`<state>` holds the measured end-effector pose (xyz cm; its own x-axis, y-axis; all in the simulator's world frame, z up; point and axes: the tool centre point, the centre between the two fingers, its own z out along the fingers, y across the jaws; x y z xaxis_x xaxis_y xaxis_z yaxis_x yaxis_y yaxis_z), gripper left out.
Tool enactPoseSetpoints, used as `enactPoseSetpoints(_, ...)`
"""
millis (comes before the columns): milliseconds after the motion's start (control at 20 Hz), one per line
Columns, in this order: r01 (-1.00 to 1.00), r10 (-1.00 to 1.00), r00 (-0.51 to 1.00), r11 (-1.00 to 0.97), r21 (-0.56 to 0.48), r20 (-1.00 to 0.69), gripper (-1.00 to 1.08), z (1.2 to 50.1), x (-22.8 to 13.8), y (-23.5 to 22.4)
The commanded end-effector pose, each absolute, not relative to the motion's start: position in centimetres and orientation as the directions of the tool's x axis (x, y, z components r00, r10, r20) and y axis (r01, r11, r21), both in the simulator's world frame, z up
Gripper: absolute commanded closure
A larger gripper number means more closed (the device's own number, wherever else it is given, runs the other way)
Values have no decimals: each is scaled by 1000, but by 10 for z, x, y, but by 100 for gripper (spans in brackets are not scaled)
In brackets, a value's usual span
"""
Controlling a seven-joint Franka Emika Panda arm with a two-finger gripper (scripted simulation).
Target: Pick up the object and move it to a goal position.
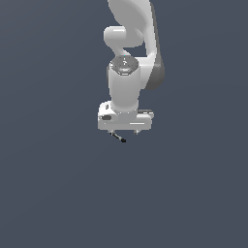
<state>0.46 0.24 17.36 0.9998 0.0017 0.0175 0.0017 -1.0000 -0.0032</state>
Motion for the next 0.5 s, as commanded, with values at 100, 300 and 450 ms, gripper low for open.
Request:
enactPoseSetpoints(100,3,3,1000,-1000,-5,19,-92,174,5,3)
enactPoseSetpoints(300,10,10,1000,-1000,-19,28,-92,178,6,3)
enactPoseSetpoints(450,12,11,999,-1000,-27,33,-92,181,8,4)
